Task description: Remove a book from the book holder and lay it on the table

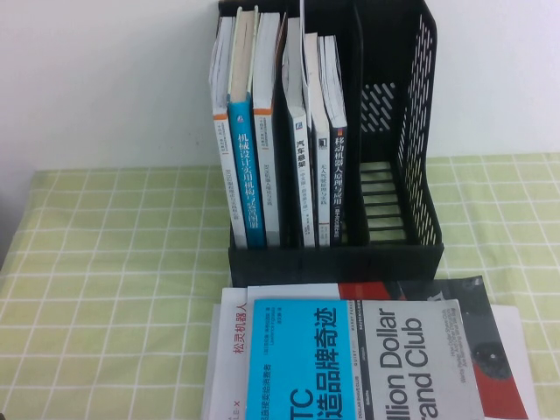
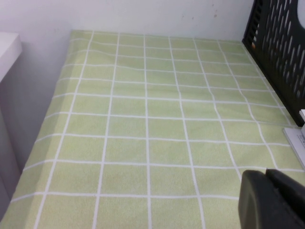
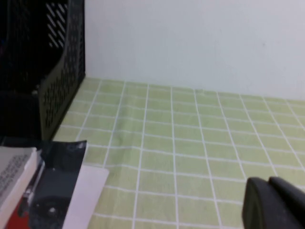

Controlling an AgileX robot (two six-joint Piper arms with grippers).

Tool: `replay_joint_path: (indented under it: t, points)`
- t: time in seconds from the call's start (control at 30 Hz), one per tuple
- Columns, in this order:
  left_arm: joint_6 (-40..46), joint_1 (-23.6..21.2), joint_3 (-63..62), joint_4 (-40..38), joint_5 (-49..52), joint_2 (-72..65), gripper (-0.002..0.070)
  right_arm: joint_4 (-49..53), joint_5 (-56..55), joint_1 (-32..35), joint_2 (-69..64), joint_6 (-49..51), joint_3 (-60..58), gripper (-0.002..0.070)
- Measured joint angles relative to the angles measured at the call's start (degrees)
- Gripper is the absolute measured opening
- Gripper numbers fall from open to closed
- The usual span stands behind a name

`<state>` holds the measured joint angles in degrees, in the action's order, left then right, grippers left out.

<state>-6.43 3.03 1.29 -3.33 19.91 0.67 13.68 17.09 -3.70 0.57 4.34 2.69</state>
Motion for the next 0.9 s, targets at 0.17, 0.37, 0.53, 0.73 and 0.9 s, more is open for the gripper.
replay_joint_path:
  t: [0.17, 0.37, 0.53, 0.73, 0.9]
  points:
    - [0.00, 0.00, 0.00, -0.13, 0.00, 0.05, -0.0003, -0.48, -0.90, 3.30, 0.00, 1.83, -3.71, -0.0002]
    - [-0.13, 0.00, 0.00, -0.13, 0.00, 0.05, -0.0003, -3.10, 3.90, 4.10, 0.00, 4.85, -4.22, -0.0002]
    - [-0.23, 0.00, 0.00, -0.13, 0.00, 0.05, -0.0003, -3.44, 4.00, 4.10, 0.00, 5.21, -4.22, -0.0002]
    - [-0.23, 0.00, 0.00, -0.13, 0.00, 0.05, -0.0003, -3.44, 4.00, 4.10, 0.00, 5.21, -4.22, -0.0002]
    - [-0.23, 0.00, 0.00, -0.13, 0.00, 0.05, -0.0003, -3.44, 4.00, 4.10, 0.00, 5.21, -4.22, -0.0002]
